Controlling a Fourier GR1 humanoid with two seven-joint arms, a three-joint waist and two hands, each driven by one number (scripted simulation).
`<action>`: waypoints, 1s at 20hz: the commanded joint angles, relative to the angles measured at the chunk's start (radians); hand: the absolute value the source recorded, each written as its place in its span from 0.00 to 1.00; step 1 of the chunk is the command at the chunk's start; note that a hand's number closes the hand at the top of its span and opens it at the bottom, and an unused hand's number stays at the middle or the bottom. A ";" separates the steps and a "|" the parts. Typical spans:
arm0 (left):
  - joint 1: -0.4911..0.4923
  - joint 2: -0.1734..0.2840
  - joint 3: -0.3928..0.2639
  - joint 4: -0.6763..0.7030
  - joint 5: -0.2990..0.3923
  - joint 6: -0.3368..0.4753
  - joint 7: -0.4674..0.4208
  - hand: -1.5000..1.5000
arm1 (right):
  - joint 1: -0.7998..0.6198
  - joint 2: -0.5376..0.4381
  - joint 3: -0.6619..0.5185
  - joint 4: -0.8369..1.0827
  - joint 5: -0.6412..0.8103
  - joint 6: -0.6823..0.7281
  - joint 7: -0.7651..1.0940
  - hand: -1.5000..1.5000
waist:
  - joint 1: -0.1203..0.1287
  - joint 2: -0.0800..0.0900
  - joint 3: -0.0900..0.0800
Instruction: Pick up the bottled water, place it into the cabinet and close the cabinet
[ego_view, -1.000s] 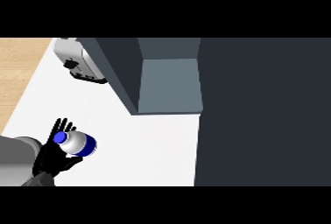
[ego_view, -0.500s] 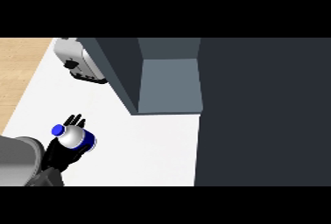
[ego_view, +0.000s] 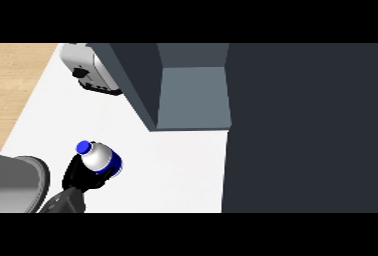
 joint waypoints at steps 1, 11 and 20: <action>0.042 -0.037 -0.040 0.007 -0.043 -0.058 -0.148 1.00 | -0.002 -0.013 0.000 -0.002 0.004 0.007 0.004 0.00 | -0.001 0.002 -0.004; 0.061 -0.029 -0.031 -0.042 -0.003 -0.019 -0.174 1.00 | -0.017 0.020 0.026 0.065 0.042 -0.017 -0.047 0.00 | 0.007 0.000 -0.003; 0.095 -0.081 -0.032 -0.234 0.116 -0.028 0.038 1.00 | 0.014 -0.012 -0.012 0.052 0.016 -0.008 -0.056 0.00 | 0.020 -0.007 -0.001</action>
